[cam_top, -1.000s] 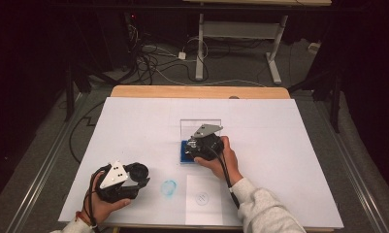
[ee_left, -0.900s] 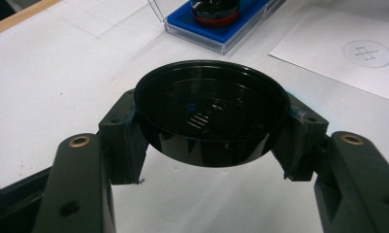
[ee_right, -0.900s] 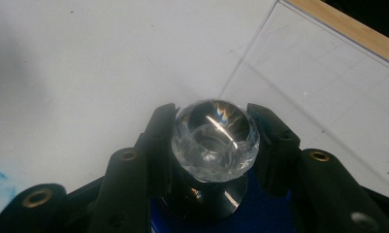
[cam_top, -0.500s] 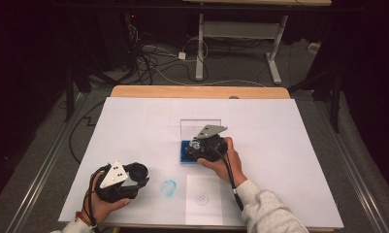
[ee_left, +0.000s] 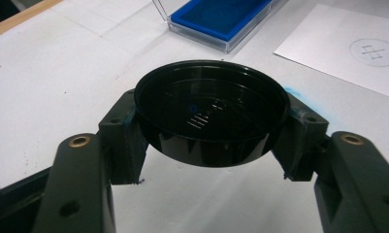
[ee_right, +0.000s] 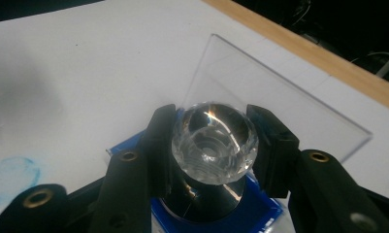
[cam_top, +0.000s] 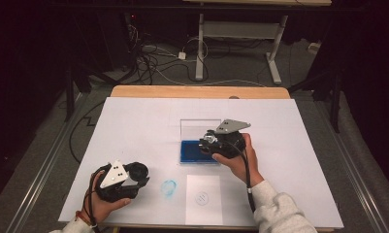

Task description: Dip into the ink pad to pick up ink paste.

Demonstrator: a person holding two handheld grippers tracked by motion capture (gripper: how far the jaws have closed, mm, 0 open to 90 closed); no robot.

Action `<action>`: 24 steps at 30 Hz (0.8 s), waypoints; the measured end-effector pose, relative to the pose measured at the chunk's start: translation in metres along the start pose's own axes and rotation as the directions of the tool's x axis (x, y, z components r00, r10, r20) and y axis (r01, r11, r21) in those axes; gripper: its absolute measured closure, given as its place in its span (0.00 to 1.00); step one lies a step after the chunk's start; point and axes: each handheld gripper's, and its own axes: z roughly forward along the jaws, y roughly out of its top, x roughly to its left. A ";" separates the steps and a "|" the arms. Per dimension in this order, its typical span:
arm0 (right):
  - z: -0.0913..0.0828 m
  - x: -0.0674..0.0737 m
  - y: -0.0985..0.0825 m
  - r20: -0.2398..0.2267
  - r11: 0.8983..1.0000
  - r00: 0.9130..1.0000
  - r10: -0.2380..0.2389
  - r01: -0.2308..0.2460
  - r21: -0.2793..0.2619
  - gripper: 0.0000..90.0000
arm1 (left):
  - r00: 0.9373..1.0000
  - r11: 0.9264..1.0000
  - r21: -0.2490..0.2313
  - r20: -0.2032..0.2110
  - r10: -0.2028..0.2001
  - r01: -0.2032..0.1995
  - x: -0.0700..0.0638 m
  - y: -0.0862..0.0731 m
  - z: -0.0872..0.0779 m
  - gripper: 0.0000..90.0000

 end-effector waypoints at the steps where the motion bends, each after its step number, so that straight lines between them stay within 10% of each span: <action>1: -0.004 -0.001 0.001 -0.002 1.000 1.000 0.003 -0.003 -0.009 0.64 | 1.000 1.000 -0.001 0.000 0.000 0.000 0.000 0.000 0.000 0.41; 14: -0.053 -0.006 0.022 0.034 0.994 0.999 -0.025 0.028 -0.103 0.64 | 1.000 1.000 0.013 0.008 0.005 -0.005 -0.001 0.002 0.005 0.41; 24: -0.059 -0.007 0.032 0.050 0.994 0.998 -0.046 0.051 -0.093 0.64 | 1.000 1.000 0.018 0.011 0.004 -0.005 -0.002 0.002 0.005 0.41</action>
